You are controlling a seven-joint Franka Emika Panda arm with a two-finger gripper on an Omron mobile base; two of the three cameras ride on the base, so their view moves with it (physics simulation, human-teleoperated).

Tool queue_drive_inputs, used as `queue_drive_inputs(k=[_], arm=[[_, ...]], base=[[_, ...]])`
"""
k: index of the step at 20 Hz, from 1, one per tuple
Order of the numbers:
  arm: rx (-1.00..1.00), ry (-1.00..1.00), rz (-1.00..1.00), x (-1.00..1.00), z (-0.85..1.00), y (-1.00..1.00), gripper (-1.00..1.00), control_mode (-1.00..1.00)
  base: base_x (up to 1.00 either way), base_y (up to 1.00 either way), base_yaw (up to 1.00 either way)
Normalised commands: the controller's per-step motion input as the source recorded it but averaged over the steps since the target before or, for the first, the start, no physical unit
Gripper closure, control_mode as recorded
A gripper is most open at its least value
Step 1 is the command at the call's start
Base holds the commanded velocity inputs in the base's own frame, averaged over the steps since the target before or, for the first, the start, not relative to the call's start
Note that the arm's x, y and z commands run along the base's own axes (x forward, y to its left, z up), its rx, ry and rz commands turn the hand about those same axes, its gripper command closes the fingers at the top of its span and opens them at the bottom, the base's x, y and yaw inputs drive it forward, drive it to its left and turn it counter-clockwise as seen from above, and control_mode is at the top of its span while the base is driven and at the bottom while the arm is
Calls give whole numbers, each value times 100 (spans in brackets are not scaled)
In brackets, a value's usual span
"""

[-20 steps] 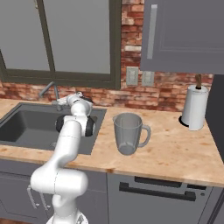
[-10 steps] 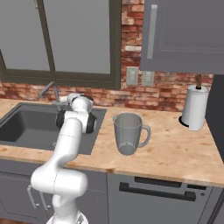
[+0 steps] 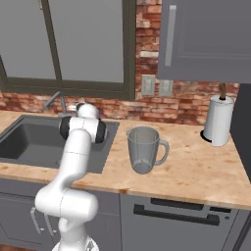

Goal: Turn on the sink faucet and place the jug under the water for a few seconds to fill it up.

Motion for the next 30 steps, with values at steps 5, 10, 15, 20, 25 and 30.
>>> queue_drive_inputs(k=[5, 10, 15, 20, 25, 30], arm=[[13, 22, -17, 0, -24, -89, 100, -100], [15, 19, -14, 0, -27, -98, 100, -100], [10, 9, -9, -3, -18, -71, -100, -100], [9, 1, -1, -40, 8, -53, -100, -100], [16, 0, -1, -63, 67, -55, -100, -100], [11, 0, 0, -81, 100, -55, -100, -100]], base=[[0, 0, 0], [0, 0, 0], [0, 0, 0], [0, 0, 0], [0, 0, 0], [0, 0, 0]])
